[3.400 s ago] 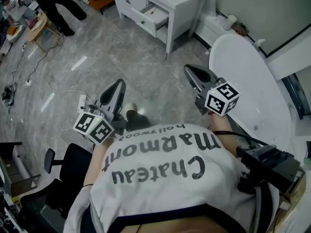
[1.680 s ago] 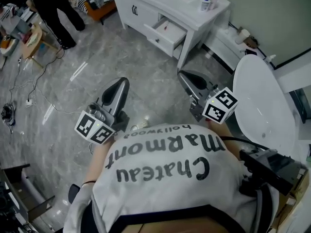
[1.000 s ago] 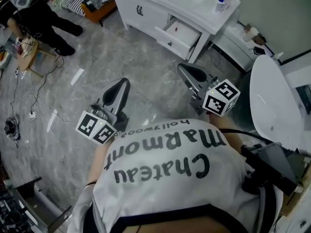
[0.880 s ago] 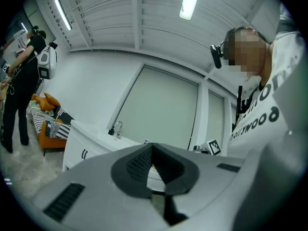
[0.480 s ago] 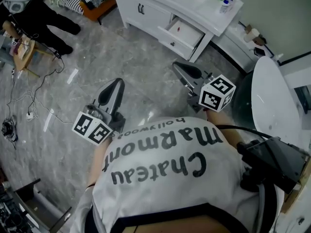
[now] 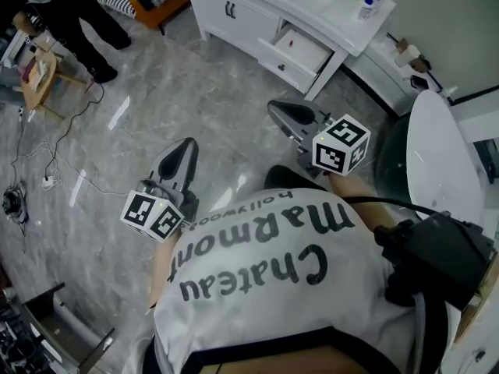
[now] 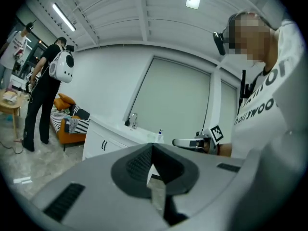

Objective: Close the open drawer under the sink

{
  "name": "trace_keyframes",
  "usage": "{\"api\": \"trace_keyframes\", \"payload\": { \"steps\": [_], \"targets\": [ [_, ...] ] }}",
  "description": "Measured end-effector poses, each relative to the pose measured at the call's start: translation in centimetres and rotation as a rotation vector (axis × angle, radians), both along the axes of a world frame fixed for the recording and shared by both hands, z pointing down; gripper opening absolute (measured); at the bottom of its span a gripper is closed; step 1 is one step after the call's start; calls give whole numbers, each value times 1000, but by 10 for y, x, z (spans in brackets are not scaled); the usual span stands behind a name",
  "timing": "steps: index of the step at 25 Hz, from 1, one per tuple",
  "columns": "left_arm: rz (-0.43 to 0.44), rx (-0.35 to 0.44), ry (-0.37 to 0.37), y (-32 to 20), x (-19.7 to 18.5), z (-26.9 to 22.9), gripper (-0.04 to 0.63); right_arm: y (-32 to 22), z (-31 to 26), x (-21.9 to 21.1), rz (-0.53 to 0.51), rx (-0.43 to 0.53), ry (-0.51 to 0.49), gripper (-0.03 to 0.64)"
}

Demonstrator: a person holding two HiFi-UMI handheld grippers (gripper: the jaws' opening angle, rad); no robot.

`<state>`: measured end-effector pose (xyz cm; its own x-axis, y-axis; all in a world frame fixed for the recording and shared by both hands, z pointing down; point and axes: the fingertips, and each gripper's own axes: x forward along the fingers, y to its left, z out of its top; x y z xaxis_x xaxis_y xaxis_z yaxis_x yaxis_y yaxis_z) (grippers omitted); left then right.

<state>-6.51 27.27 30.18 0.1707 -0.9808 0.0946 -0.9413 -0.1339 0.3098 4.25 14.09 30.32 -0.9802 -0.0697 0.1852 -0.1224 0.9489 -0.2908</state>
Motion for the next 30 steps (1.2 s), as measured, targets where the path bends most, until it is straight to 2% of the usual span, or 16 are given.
{"api": "trace_keyframes", "payload": {
  "steps": [6, 12, 19, 30],
  "targets": [
    [3, 15, 22, -3, 10, 4, 9, -12, 16, -1, 18, -101, -10, 12],
    [-48, 16, -11, -9, -6, 2, 9, -36, 19, -25, 17, -150, -51, 12],
    [-81, 11, -15, -37, -41, -1, 9, -64, 15, -64, -27, -107, -38, 12],
    [-85, 24, -10, -131, -96, -12, 9, -168, -2, -115, -5, -114, -53, 12]
  ]
}}
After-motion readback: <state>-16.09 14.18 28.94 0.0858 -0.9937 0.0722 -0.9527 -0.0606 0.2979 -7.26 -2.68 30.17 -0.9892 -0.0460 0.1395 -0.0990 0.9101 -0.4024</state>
